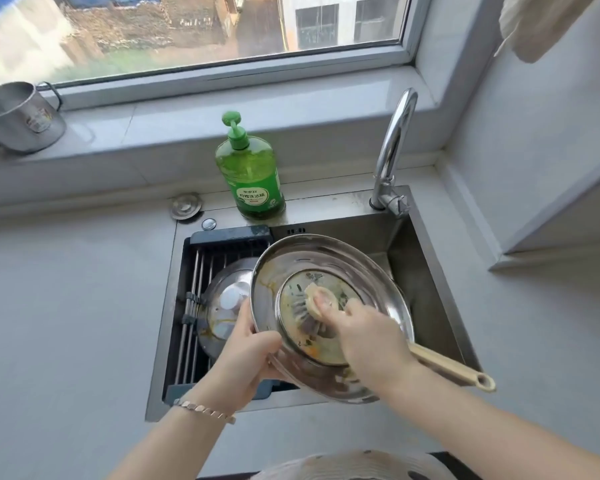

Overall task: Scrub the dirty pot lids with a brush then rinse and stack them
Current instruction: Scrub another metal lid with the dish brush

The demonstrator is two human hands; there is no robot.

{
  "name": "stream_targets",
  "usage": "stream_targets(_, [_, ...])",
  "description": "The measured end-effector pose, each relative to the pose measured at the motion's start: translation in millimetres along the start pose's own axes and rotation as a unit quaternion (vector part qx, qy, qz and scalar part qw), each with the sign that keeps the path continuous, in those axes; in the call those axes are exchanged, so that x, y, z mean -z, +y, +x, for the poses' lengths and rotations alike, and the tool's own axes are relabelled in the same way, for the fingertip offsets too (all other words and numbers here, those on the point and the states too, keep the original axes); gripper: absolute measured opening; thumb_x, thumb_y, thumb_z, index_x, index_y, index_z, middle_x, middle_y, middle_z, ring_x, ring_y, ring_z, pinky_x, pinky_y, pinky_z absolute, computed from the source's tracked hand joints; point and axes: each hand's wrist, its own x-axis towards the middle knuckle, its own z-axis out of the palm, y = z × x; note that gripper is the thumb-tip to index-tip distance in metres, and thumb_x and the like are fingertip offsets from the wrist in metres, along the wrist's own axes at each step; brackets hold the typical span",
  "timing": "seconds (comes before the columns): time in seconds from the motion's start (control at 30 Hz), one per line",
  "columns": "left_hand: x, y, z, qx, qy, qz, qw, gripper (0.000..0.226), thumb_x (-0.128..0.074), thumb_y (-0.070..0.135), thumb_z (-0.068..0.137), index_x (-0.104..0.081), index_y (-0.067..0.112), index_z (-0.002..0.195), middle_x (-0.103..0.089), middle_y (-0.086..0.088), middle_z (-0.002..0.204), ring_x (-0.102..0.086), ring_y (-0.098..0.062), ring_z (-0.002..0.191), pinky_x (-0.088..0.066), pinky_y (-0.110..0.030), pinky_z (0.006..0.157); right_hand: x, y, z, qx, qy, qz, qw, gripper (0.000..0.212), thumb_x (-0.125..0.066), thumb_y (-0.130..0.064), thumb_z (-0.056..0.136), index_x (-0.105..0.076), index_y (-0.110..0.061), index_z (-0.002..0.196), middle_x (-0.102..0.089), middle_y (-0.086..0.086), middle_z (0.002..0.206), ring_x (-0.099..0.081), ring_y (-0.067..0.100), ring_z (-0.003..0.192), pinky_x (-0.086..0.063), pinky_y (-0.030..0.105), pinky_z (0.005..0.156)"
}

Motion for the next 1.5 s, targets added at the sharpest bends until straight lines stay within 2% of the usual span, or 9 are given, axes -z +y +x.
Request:
stream_targets(0.1, [2, 1, -3, -0.002, -0.005, -0.006, 1.000, 0.073, -0.046, -0.003, 0.058, -0.046, 0.032, 0.122, -0.067, -0.018, 0.108, -0.068, -0.041, 0.084, -0.054, -0.052, 0.058, 14, 24, 9, -0.072, -0.047, -0.013, 0.996, 0.066, -0.044, -0.003, 0.091, -0.025, -0.034, 0.146, -0.048, 0.008, 0.094, -0.052, 0.029, 0.077, -0.029, 0.030, 0.061])
stream_targets(0.17, [3, 0, -3, -0.001, -0.003, -0.001, 1.000, 0.073, -0.046, -0.003, 0.058, -0.046, 0.033, 0.121, -0.066, -0.017, 0.110, -0.067, -0.043, 0.087, -0.054, -0.054, 0.059, 13, 17, -1, -0.061, -0.086, 0.051, 0.993, 0.063, -0.031, -0.007, 0.096, -0.016, -0.042, 0.146, -0.036, 0.003, 0.092, -0.039, 0.026, 0.077, -0.027, 0.029, 0.062])
stream_targets(0.57, [2, 4, -3, -0.015, 0.028, 0.001, 0.999, 0.073, -0.048, -0.004, 0.056, -0.047, 0.028, 0.121, -0.069, -0.012, 0.100, -0.069, -0.034, 0.076, -0.054, -0.042, 0.051, 22, -5, -6, -0.024, -0.085, 0.174, 0.981, 0.047, -0.031, -0.022, 0.100, -0.032, -0.049, 0.138, -0.044, 0.001, 0.086, -0.048, 0.024, 0.078, -0.037, 0.031, 0.066])
stream_targets(0.7, [5, 12, -3, -0.018, 0.034, -0.002, 0.999, 0.073, -0.048, -0.004, 0.057, -0.044, 0.023, 0.124, -0.066, -0.015, 0.098, -0.069, -0.034, 0.071, -0.054, -0.042, 0.051, 18, 25, 20, -0.133, -0.107, 0.122, 0.978, 0.047, -0.031, -0.019, 0.100, -0.035, -0.047, 0.138, -0.050, 0.001, 0.091, -0.058, 0.028, 0.088, -0.040, 0.034, 0.069])
stream_targets(0.9, [1, 14, -3, -0.014, 0.024, 0.017, 0.999, 0.079, -0.046, -0.003, 0.056, -0.041, 0.026, 0.130, -0.068, -0.010, 0.093, -0.069, -0.030, 0.067, -0.054, -0.042, 0.050, 26, -8, 5, -0.050, -0.094, 0.224, 0.969, 0.041, -0.037, -0.024, 0.099, -0.044, -0.046, 0.133, -0.060, 0.005, 0.095, -0.055, 0.026, 0.084, -0.044, 0.036, 0.073])
stream_targets(1.07, [-3, 16, -2, -0.003, 0.005, 0.022, 1.000, 0.083, -0.046, -0.002, 0.056, -0.038, 0.028, 0.133, -0.064, -0.017, 0.103, -0.069, -0.033, 0.069, -0.055, -0.045, 0.053, 12, 29, 33, -0.192, -0.060, 0.213, 0.956, 0.037, -0.035, -0.028, 0.100, -0.049, -0.043, 0.131, -0.064, 0.005, 0.117, -0.058, 0.029, 0.102, -0.046, 0.035, 0.079])
stream_targets(1.23, [-1, 12, 0, -0.003, 0.001, 0.038, 0.999, 0.085, -0.046, -0.002, 0.056, -0.038, 0.031, 0.134, -0.065, -0.017, 0.109, -0.069, -0.034, 0.077, -0.054, -0.043, 0.054, 19, -11, 19, -0.076, -0.039, 0.266, 0.960, 0.040, -0.038, -0.023, 0.099, -0.046, -0.043, 0.133, -0.060, 0.005, 0.089, -0.056, 0.028, 0.082, -0.038, 0.034, 0.064])
stream_targets(1.4, [5, 19, -4, -0.020, -0.001, 0.052, 0.998, 0.081, -0.046, -0.002, 0.057, -0.039, 0.031, 0.131, -0.068, -0.012, 0.099, -0.068, -0.039, 0.075, -0.055, -0.047, 0.055, 10, 24, 32, -0.174, -0.066, 0.179, 0.966, 0.040, -0.032, -0.020, 0.100, -0.048, -0.039, 0.132, -0.065, 0.009, 0.108, -0.059, 0.031, 0.094, -0.048, 0.037, 0.073])
stream_targets(1.5, [6, 18, -3, -0.022, 0.007, 0.062, 0.998, 0.078, -0.046, -0.002, 0.058, -0.042, 0.032, 0.128, -0.066, -0.016, 0.104, -0.068, -0.041, 0.078, -0.055, -0.053, 0.057, 17, -1, 13, -0.115, -0.087, 0.241, 0.960, 0.039, -0.037, -0.020, 0.100, -0.050, -0.039, 0.131, -0.066, 0.009, 0.101, -0.059, 0.028, 0.086, -0.048, 0.039, 0.072])
